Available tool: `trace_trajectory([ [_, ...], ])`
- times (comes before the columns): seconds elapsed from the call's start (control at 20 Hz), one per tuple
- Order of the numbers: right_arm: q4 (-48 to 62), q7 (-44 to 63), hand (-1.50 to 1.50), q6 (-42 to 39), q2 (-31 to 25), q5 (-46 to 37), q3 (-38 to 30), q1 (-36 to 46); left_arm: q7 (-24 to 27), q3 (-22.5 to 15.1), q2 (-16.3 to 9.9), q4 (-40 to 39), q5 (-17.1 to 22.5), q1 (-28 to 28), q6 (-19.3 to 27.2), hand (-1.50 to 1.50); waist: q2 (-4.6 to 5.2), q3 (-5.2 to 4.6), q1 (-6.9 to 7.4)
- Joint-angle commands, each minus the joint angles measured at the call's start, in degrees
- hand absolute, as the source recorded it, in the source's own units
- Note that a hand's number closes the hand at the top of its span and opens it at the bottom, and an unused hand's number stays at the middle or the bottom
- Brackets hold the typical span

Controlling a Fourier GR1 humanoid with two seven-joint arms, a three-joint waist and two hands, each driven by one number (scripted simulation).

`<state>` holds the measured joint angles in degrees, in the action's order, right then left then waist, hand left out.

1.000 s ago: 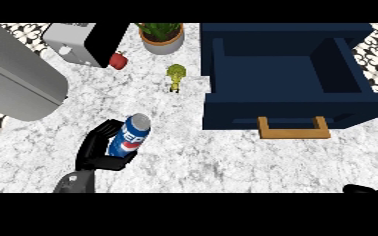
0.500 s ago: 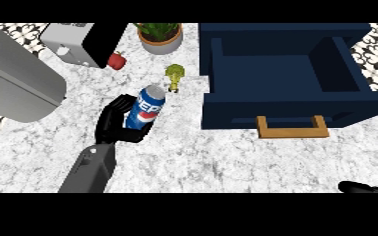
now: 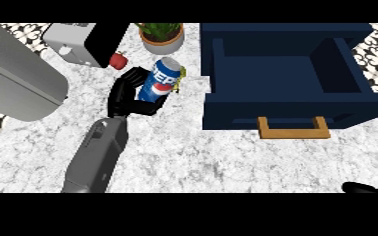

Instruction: Pick up the can, place it into the drawer and close the drawer

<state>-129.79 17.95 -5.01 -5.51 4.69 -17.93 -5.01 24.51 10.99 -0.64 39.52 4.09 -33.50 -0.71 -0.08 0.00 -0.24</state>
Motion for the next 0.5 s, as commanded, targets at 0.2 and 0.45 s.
trace_trajectory([
  [0.2,3.96,-1.05,-1.50,1.65,1.33,-4.37,2.82,2.61,-14.33,-9.63,0.63,9.62,4.41,-9.87,8.31,1.50,-0.04,0.02,0.21],
  [0.45,1.70,2.35,-1.50,-0.64,-3.37,3.76,-4.31,2.81,-22.36,-14.00,0.63,18.90,6.48,-9.19,11.01,1.50,-0.11,0.02,0.03],
])
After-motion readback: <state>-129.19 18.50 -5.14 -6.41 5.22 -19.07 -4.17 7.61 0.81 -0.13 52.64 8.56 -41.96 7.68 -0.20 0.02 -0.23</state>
